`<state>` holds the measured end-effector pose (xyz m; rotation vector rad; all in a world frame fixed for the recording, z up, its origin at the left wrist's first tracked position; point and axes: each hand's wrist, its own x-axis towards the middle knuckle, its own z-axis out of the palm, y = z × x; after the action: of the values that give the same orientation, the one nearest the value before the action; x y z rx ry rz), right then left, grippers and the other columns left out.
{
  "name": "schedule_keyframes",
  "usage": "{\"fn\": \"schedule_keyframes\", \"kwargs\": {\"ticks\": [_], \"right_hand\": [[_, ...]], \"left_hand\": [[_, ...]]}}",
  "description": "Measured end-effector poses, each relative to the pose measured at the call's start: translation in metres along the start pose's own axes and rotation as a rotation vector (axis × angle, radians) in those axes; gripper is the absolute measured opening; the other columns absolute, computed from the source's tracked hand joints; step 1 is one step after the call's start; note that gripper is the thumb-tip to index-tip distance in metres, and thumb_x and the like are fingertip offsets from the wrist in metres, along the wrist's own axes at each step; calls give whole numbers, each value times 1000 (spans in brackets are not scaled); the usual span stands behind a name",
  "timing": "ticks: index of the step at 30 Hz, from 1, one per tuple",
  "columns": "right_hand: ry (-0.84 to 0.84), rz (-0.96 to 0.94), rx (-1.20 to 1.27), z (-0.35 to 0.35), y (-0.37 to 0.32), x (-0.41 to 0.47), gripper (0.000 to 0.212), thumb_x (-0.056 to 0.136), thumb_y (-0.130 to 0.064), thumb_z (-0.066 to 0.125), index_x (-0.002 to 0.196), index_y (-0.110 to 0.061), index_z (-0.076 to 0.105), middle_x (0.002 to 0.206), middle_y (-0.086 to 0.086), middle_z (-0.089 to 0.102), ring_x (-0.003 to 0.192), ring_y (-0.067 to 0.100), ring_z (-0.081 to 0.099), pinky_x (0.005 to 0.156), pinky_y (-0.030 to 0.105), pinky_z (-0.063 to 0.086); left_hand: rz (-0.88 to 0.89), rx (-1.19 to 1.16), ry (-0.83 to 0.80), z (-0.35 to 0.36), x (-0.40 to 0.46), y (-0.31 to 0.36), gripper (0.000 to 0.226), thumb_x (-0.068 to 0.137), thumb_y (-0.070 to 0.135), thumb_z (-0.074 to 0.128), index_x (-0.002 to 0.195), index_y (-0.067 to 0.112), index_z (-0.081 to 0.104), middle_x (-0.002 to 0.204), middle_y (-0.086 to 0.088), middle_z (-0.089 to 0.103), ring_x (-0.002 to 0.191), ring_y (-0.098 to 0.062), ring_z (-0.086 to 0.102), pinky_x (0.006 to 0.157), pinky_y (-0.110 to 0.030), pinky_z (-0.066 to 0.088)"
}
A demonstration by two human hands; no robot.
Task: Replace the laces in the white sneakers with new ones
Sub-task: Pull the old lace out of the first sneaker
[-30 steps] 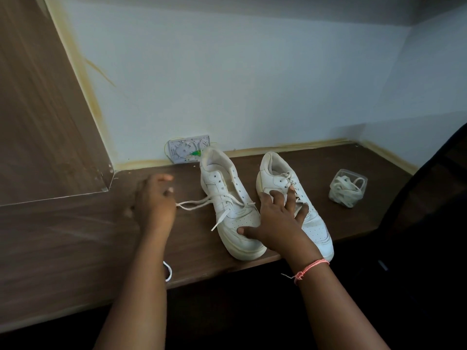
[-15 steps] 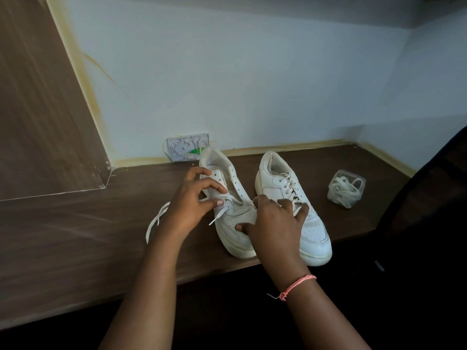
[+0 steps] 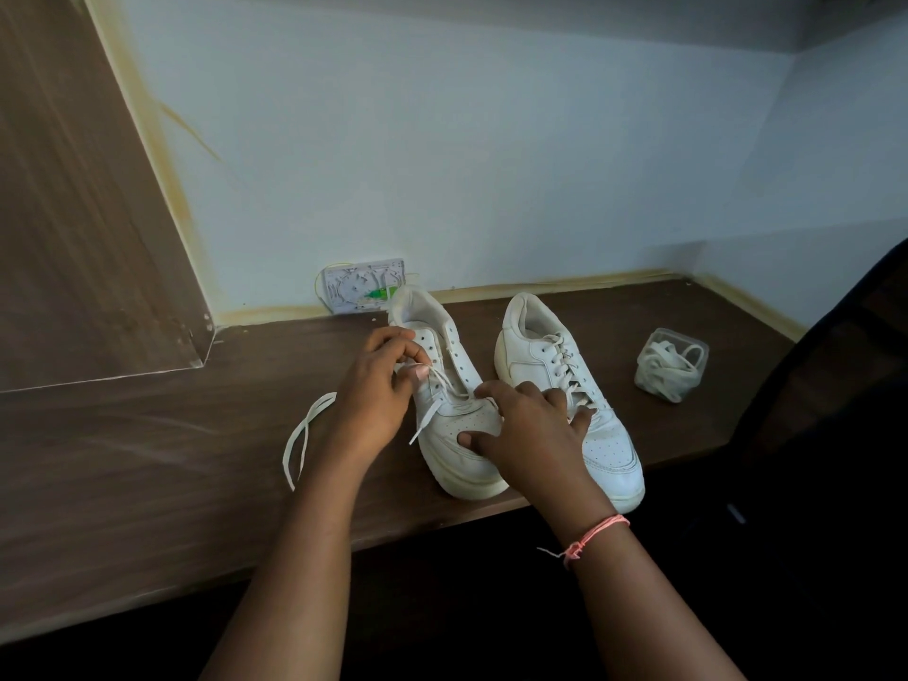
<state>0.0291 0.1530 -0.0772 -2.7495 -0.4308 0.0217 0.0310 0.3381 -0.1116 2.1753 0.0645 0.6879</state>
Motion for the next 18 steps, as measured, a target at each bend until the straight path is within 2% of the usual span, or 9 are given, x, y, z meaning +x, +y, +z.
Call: {"fn": "schedule_keyframes", "kwargs": {"ticks": [3,7,10,13,18], "right_hand": [[39,-17,-69,0,-3,0,63,83,-56,64,139,-40,40,139,-2,43,138,30,25,113,64,6],[52,-188,-42,4,-11,0,63,87,-37,68,141,-46,36,135,-6,39,133,24,28,114,58,8],[35,-268,-30,7,-12,2,59,89,-28,66,136,-51,40,131,-7,41,126,21,34,112,50,20],[3,-291,-13,8,-10,4,53,90,-25,64,132,-52,46,126,-7,41,123,19,38,111,51,24],[-8,-331,-49,8,-10,5,43,92,-26,61,125,-53,53,126,-6,40,121,19,39,109,51,27]], "left_hand": [[-1,25,32,0,-1,4,15,91,10,62,88,24,60,121,11,55,98,-11,61,86,-37,52],[-56,2,71,0,-1,5,18,95,13,58,90,29,56,117,17,60,99,-12,64,85,-37,53],[-132,-13,112,-2,1,4,13,98,16,54,94,28,52,117,14,67,103,-13,64,83,-35,52],[-169,-63,164,-1,2,4,15,99,15,52,93,28,52,115,8,69,105,-14,64,86,-36,52],[-307,-222,245,3,2,9,21,99,14,51,86,31,52,105,6,71,92,-18,66,84,-45,55]]}}
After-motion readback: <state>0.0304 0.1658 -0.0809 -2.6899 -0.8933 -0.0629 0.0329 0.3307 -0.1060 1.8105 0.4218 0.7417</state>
